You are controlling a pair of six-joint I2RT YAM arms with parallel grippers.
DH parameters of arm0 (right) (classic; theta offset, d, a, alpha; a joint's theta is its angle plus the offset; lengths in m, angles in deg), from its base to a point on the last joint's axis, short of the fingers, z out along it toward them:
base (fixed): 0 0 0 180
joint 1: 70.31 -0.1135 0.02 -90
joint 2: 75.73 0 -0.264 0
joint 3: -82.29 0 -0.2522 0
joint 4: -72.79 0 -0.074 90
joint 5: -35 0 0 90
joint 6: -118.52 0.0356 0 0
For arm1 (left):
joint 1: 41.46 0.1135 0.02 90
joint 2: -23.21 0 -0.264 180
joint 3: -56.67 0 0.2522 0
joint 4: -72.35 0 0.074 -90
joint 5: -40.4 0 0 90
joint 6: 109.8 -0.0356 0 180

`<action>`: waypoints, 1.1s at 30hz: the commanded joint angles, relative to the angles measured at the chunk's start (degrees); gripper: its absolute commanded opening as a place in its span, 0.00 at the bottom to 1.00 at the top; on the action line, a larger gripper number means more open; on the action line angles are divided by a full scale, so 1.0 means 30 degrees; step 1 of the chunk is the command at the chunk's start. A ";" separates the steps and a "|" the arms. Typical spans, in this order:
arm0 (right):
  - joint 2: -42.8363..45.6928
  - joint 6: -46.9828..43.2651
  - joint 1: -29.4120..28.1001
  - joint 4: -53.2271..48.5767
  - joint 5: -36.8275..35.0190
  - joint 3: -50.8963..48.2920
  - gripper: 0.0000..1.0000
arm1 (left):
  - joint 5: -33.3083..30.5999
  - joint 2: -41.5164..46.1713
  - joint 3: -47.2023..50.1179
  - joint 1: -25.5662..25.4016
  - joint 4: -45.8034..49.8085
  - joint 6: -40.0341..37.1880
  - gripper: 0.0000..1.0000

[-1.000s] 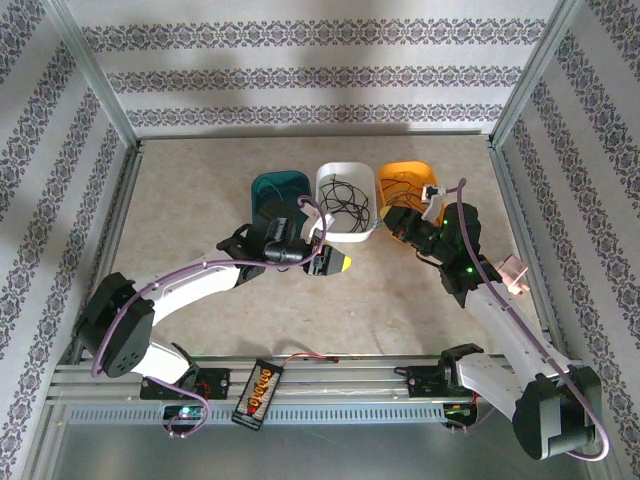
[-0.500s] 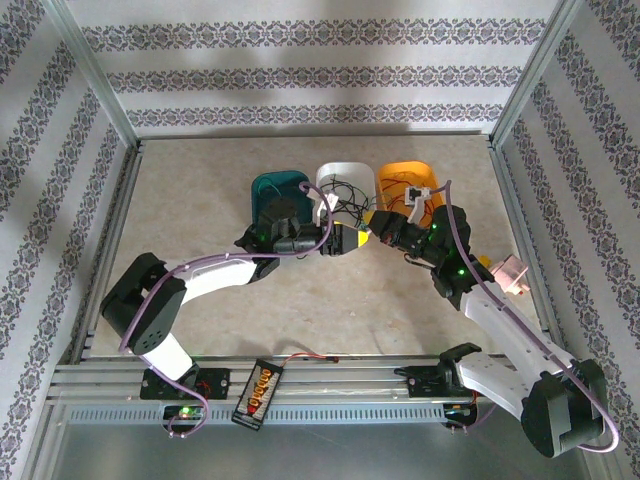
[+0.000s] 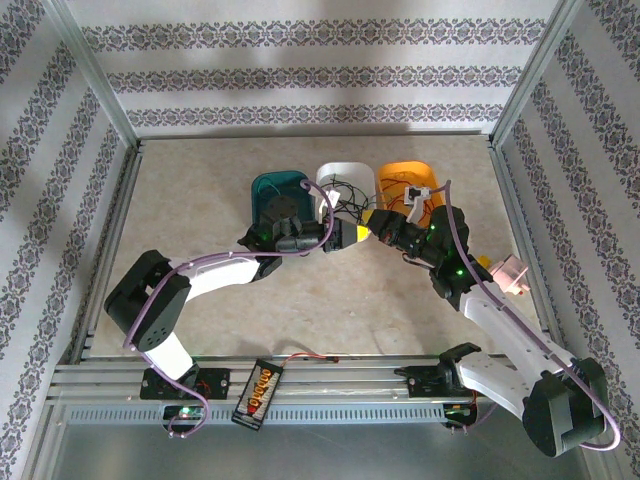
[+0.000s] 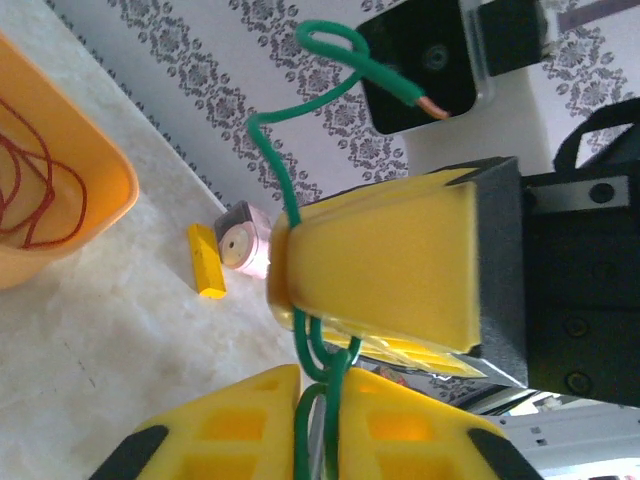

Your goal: Untangle the cables

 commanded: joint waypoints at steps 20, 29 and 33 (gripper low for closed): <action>0.2013 -0.1189 0.3174 -0.3323 -0.1665 -0.0068 0.02 | -0.3673 0.5399 0.2789 0.1732 0.6049 -0.2688 0.00; 0.2638 -0.2768 0.3439 -0.7350 -0.5090 0.0659 0.03 | -0.4034 0.7150 0.2731 0.2560 0.8199 -0.3669 0.00; 0.2687 -0.2452 0.3649 -0.7312 -0.5219 0.0390 0.03 | -0.4425 0.7723 0.2994 0.2591 0.8739 -0.3965 0.00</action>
